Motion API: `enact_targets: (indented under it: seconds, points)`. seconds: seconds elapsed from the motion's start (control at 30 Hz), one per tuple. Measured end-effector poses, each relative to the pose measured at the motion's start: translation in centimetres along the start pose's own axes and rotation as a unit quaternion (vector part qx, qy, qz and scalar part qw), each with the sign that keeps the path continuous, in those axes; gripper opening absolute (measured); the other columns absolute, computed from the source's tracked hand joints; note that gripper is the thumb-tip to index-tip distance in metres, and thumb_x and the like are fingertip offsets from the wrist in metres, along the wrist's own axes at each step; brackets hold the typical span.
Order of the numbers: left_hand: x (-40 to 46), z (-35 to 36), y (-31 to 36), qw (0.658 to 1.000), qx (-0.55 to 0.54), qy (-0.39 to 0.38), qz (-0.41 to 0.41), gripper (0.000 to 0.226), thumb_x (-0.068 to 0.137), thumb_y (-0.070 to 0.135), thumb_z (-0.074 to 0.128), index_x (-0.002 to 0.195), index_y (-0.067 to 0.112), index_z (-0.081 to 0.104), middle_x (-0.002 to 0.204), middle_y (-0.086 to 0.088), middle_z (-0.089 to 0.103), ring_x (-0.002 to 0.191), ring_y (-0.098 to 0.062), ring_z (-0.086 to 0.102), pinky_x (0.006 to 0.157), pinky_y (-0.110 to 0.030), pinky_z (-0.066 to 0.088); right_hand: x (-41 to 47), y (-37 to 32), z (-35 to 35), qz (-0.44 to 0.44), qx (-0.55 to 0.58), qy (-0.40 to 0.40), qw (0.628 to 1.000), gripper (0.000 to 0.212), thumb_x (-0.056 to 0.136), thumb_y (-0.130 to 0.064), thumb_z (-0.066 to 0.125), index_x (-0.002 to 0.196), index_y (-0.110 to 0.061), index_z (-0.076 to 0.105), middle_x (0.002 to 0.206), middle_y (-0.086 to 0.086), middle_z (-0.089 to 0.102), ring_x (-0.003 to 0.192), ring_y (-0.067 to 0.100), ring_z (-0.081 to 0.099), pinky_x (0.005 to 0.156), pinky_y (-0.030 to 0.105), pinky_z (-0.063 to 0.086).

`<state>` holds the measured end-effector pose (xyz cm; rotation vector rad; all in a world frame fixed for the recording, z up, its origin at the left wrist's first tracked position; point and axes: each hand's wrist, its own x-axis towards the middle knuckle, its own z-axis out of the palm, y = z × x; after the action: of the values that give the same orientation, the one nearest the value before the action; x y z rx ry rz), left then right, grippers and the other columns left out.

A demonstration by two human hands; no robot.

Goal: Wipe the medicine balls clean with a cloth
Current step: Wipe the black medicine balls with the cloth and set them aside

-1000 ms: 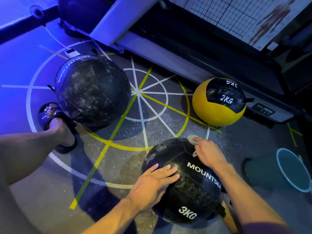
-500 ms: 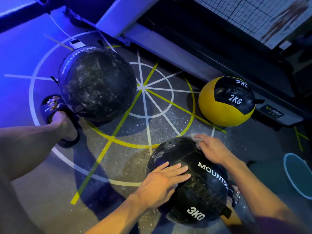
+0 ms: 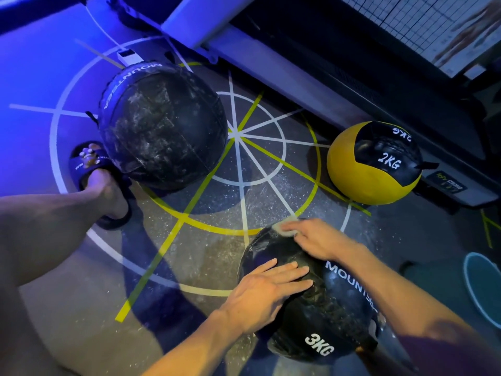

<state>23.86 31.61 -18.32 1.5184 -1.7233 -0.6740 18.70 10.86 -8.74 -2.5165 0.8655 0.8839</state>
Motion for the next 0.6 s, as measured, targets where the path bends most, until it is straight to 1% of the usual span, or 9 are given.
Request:
enact_targets:
  seconds: [0.1,0.13,0.17,0.23,0.3,0.37,0.43,0.5,0.6]
  points:
    - [0.2,0.3,0.0,1.000,-0.007,0.000,-0.005,0.054,0.104,0.017,0.050,0.152,0.040,0.044,0.165,0.022,0.028,0.153,0.000,0.020,0.124,-0.022,-0.002,1.3,2.6,-1.7,0.108,-0.011,0.042,0.993,0.043,0.105,-0.016,0.041,0.143,-0.026,0.058,0.143,0.015,0.059,0.130,0.031,0.057,0.112,0.038,0.043]
    - [0.4,0.3,0.0,1.000,-0.013,0.002,-0.005,0.053,0.104,0.017,0.050,0.152,0.040,0.045,0.164,0.022,0.029,0.153,0.000,0.021,0.124,-0.021,-0.001,1.3,2.3,-1.5,0.106,-0.011,0.048,0.993,0.043,0.105,-0.016,0.042,0.143,-0.024,0.059,0.144,0.014,0.059,0.131,0.031,0.056,0.112,0.037,0.041]
    - [0.5,0.3,-0.2,1.000,-0.018,0.003,-0.001,0.054,0.104,0.016,0.050,0.151,0.040,0.046,0.164,0.021,0.030,0.153,-0.001,0.022,0.124,-0.022,0.000,1.3,1.3,-1.0,0.072,-0.005,0.044,0.996,0.043,0.104,-0.016,0.042,0.142,-0.025,0.059,0.144,0.012,0.059,0.130,0.029,0.057,0.113,0.037,0.042]
    - [0.7,0.2,-0.5,1.000,-0.021,0.004,-0.001,0.056,0.101,0.012,0.051,0.151,0.038,0.047,0.163,0.017,0.034,0.153,-0.003,0.024,0.126,-0.026,0.006,0.8,-1.1,0.8,-0.019,-0.002,0.008,1.000,0.047,0.100,-0.016,0.041,0.141,-0.030,0.059,0.142,0.004,0.063,0.126,0.022,0.061,0.113,0.039,0.043]
    - [0.9,0.0,-0.5,1.000,-0.022,0.000,-0.002,0.058,0.100,0.010,0.051,0.152,0.036,0.047,0.164,0.016,0.034,0.153,-0.004,0.024,0.127,-0.028,0.008,0.8,-1.3,1.0,-0.054,-0.004,-0.022,0.998,0.048,0.098,-0.015,0.042,0.139,-0.032,0.061,0.140,-0.002,0.063,0.127,0.019,0.060,0.114,0.039,0.043]
    - [1.0,0.2,-0.4,1.000,-0.016,-0.004,0.006,0.062,0.099,0.008,0.053,0.153,0.037,0.044,0.165,0.018,0.030,0.154,-0.003,0.021,0.127,-0.027,0.005,1.7,0.2,-0.8,0.003,0.000,-0.002,1.000,0.044,0.102,-0.014,0.043,0.137,-0.029,0.063,0.140,0.003,0.063,0.128,0.024,0.059,0.112,0.035,0.041]
    - [1.0,0.3,-0.4,1.000,0.000,-0.003,0.010,0.068,0.097,0.005,0.056,0.155,0.038,0.041,0.166,0.018,0.025,0.155,-0.002,0.017,0.127,-0.027,0.003,2.3,1.4,-2.0,0.075,-0.008,0.026,0.997,0.040,0.104,-0.016,0.041,0.136,-0.020,0.065,0.141,0.013,0.061,0.130,0.031,0.057,0.110,0.037,0.042]
    - [0.9,0.6,-0.3,1.000,0.013,0.012,0.006,0.074,0.094,0.004,0.058,0.156,0.038,0.037,0.168,0.016,0.022,0.155,-0.003,0.015,0.127,-0.029,0.005,2.3,1.2,-1.6,0.081,-0.011,0.017,0.997,0.039,0.105,-0.019,0.041,0.139,-0.015,0.061,0.144,0.016,0.058,0.131,0.033,0.054,0.109,0.039,0.040]
    - [0.1,0.9,-0.1,0.994,0.043,0.094,-0.029,0.076,0.096,0.013,0.065,0.158,0.040,0.030,0.167,0.012,0.029,0.153,-0.009,0.029,0.125,-0.029,0.018,2.4,0.9,-0.1,0.052,0.015,-0.001,0.999,0.048,0.104,-0.024,0.043,0.152,-0.022,0.047,0.157,0.007,0.046,0.141,0.028,0.046,0.115,0.036,0.033]
